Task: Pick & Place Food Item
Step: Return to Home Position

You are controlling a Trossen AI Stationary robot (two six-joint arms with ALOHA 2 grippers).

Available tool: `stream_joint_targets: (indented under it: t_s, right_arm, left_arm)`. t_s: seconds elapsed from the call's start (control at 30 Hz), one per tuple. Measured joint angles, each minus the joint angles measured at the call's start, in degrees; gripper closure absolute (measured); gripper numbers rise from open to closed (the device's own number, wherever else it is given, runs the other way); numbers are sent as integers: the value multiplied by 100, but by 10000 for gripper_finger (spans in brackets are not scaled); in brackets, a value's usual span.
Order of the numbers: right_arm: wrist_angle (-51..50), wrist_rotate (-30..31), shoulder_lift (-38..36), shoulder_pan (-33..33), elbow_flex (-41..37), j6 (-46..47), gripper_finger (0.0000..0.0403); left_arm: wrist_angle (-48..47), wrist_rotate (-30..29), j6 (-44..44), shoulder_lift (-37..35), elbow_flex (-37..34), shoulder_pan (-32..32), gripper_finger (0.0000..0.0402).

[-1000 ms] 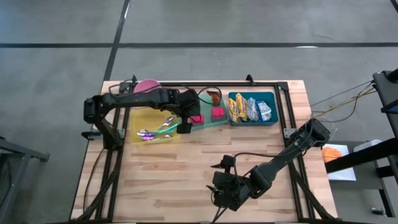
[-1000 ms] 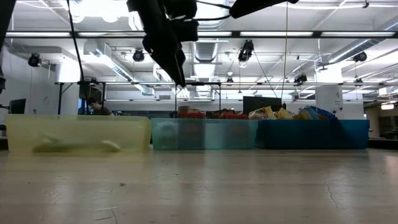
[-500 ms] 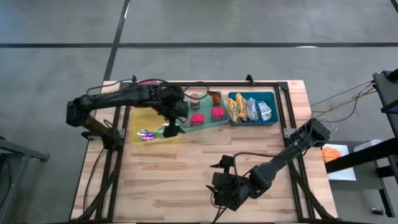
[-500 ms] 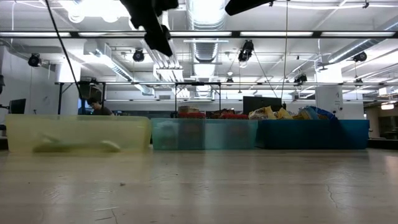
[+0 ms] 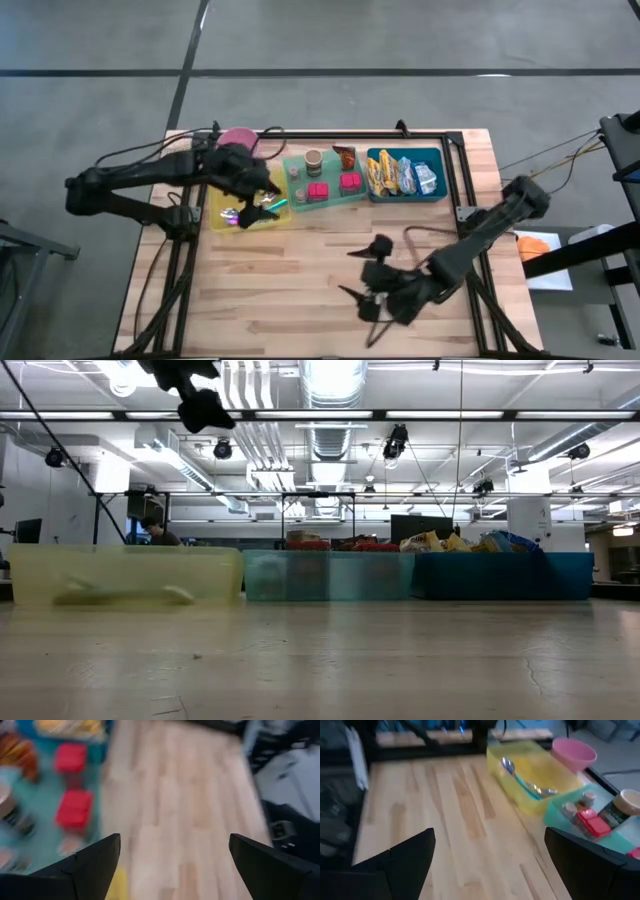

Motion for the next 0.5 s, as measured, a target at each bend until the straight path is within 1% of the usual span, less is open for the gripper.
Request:
stream_joint_targets:
  t_s: [0.07, 0.13, 0.17, 0.23, 0.37, 0.43, 0.5]
  right_arm:
    - [435, 89, -421, 77, -409, -174, 31]
    - [1277, 64, -816, 141, -962, -594, 31]
    - [1729, -51, -1032, 165, -1280, -796, 31]
    - [2700, -372, -1455, 191, -1962, -1173, 31]
    - [4690, -1232, -2183, 170, -3340, -1736, 31]
    - [5341, -1548, -2455, 151, -3926, -1864, 31]
    - [5801, -1750, -2732, 157, -4410, -1897, 31]
  left_arm:
    - [645, 292, 81, -386, -469, -157, 21]
    - [1370, 564, 78, -781, -971, -313, 21]
    - [1649, 643, 57, -956, -1194, -391, 21]
    - [1999, 675, -95, -1308, -1585, -541, 21]
    - [2218, 672, -318, -1798, -2143, -813, 21]
    - [2541, 665, -334, -1988, -2433, -1016, 21]
    - [3123, 655, -321, -2157, -2790, -1268, 21]
